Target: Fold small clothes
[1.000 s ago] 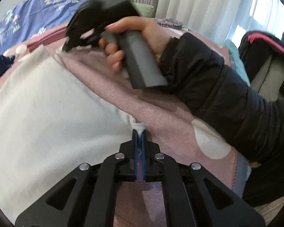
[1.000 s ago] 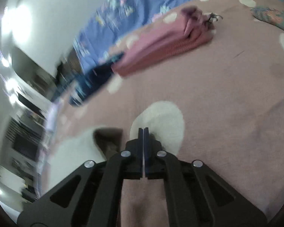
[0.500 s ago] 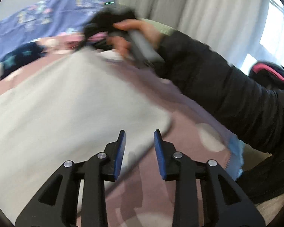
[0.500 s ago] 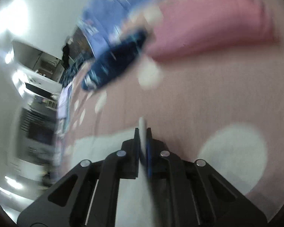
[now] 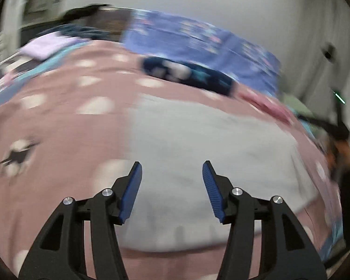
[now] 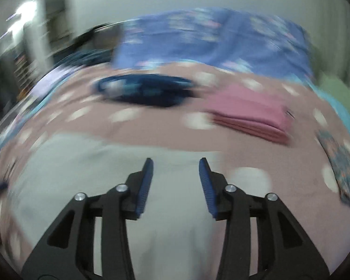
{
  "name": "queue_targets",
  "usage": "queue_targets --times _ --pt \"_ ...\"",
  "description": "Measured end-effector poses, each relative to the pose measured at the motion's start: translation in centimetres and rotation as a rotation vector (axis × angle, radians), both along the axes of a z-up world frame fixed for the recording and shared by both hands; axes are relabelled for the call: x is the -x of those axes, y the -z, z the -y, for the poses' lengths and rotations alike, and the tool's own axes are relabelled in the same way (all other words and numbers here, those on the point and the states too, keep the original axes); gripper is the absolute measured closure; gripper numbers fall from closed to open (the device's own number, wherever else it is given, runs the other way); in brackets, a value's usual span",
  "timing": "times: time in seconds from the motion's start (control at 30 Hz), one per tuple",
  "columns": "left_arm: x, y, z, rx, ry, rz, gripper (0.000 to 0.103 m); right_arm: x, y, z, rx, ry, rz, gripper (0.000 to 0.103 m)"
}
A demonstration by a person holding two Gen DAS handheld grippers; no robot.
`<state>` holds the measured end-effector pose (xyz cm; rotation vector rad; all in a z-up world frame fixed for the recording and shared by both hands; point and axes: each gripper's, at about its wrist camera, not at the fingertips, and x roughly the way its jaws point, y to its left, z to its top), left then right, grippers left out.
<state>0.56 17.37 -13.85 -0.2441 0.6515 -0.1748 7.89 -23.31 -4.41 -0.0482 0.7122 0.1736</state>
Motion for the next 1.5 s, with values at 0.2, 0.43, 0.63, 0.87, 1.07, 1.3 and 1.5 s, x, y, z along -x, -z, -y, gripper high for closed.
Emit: queue_targets --times 0.2,0.43,0.63,0.87,1.07,1.3,1.5 --pt "2.4 -0.6 -5.5 0.048 -0.090 0.043 0.050 8.9 2.8 -18.7 0.146 -0.466 0.049 0.057" --pt "3.2 1.5 -3.7 0.090 0.153 0.001 0.087 14.0 6.0 -28.8 0.266 -0.678 0.070 0.050" --pt "1.8 3.6 -2.5 0.091 0.246 -0.071 0.054 13.5 6.5 -28.5 0.262 -0.604 0.026 0.043" --pt "2.5 0.8 -3.5 0.193 0.256 0.036 0.100 12.7 6.7 -27.4 0.266 -0.536 -0.005 0.041" --pt "2.5 4.9 -3.7 0.100 0.202 -0.121 0.101 14.1 7.5 -29.6 0.289 -0.607 0.013 0.036" --pt "2.5 4.0 -6.4 0.161 0.122 -0.086 0.074 14.7 9.5 -32.8 0.395 -0.634 0.043 0.036" --pt "-3.2 3.1 -6.9 0.221 0.191 -0.105 0.051 13.7 10.7 -35.9 0.474 -0.620 0.066 0.040"
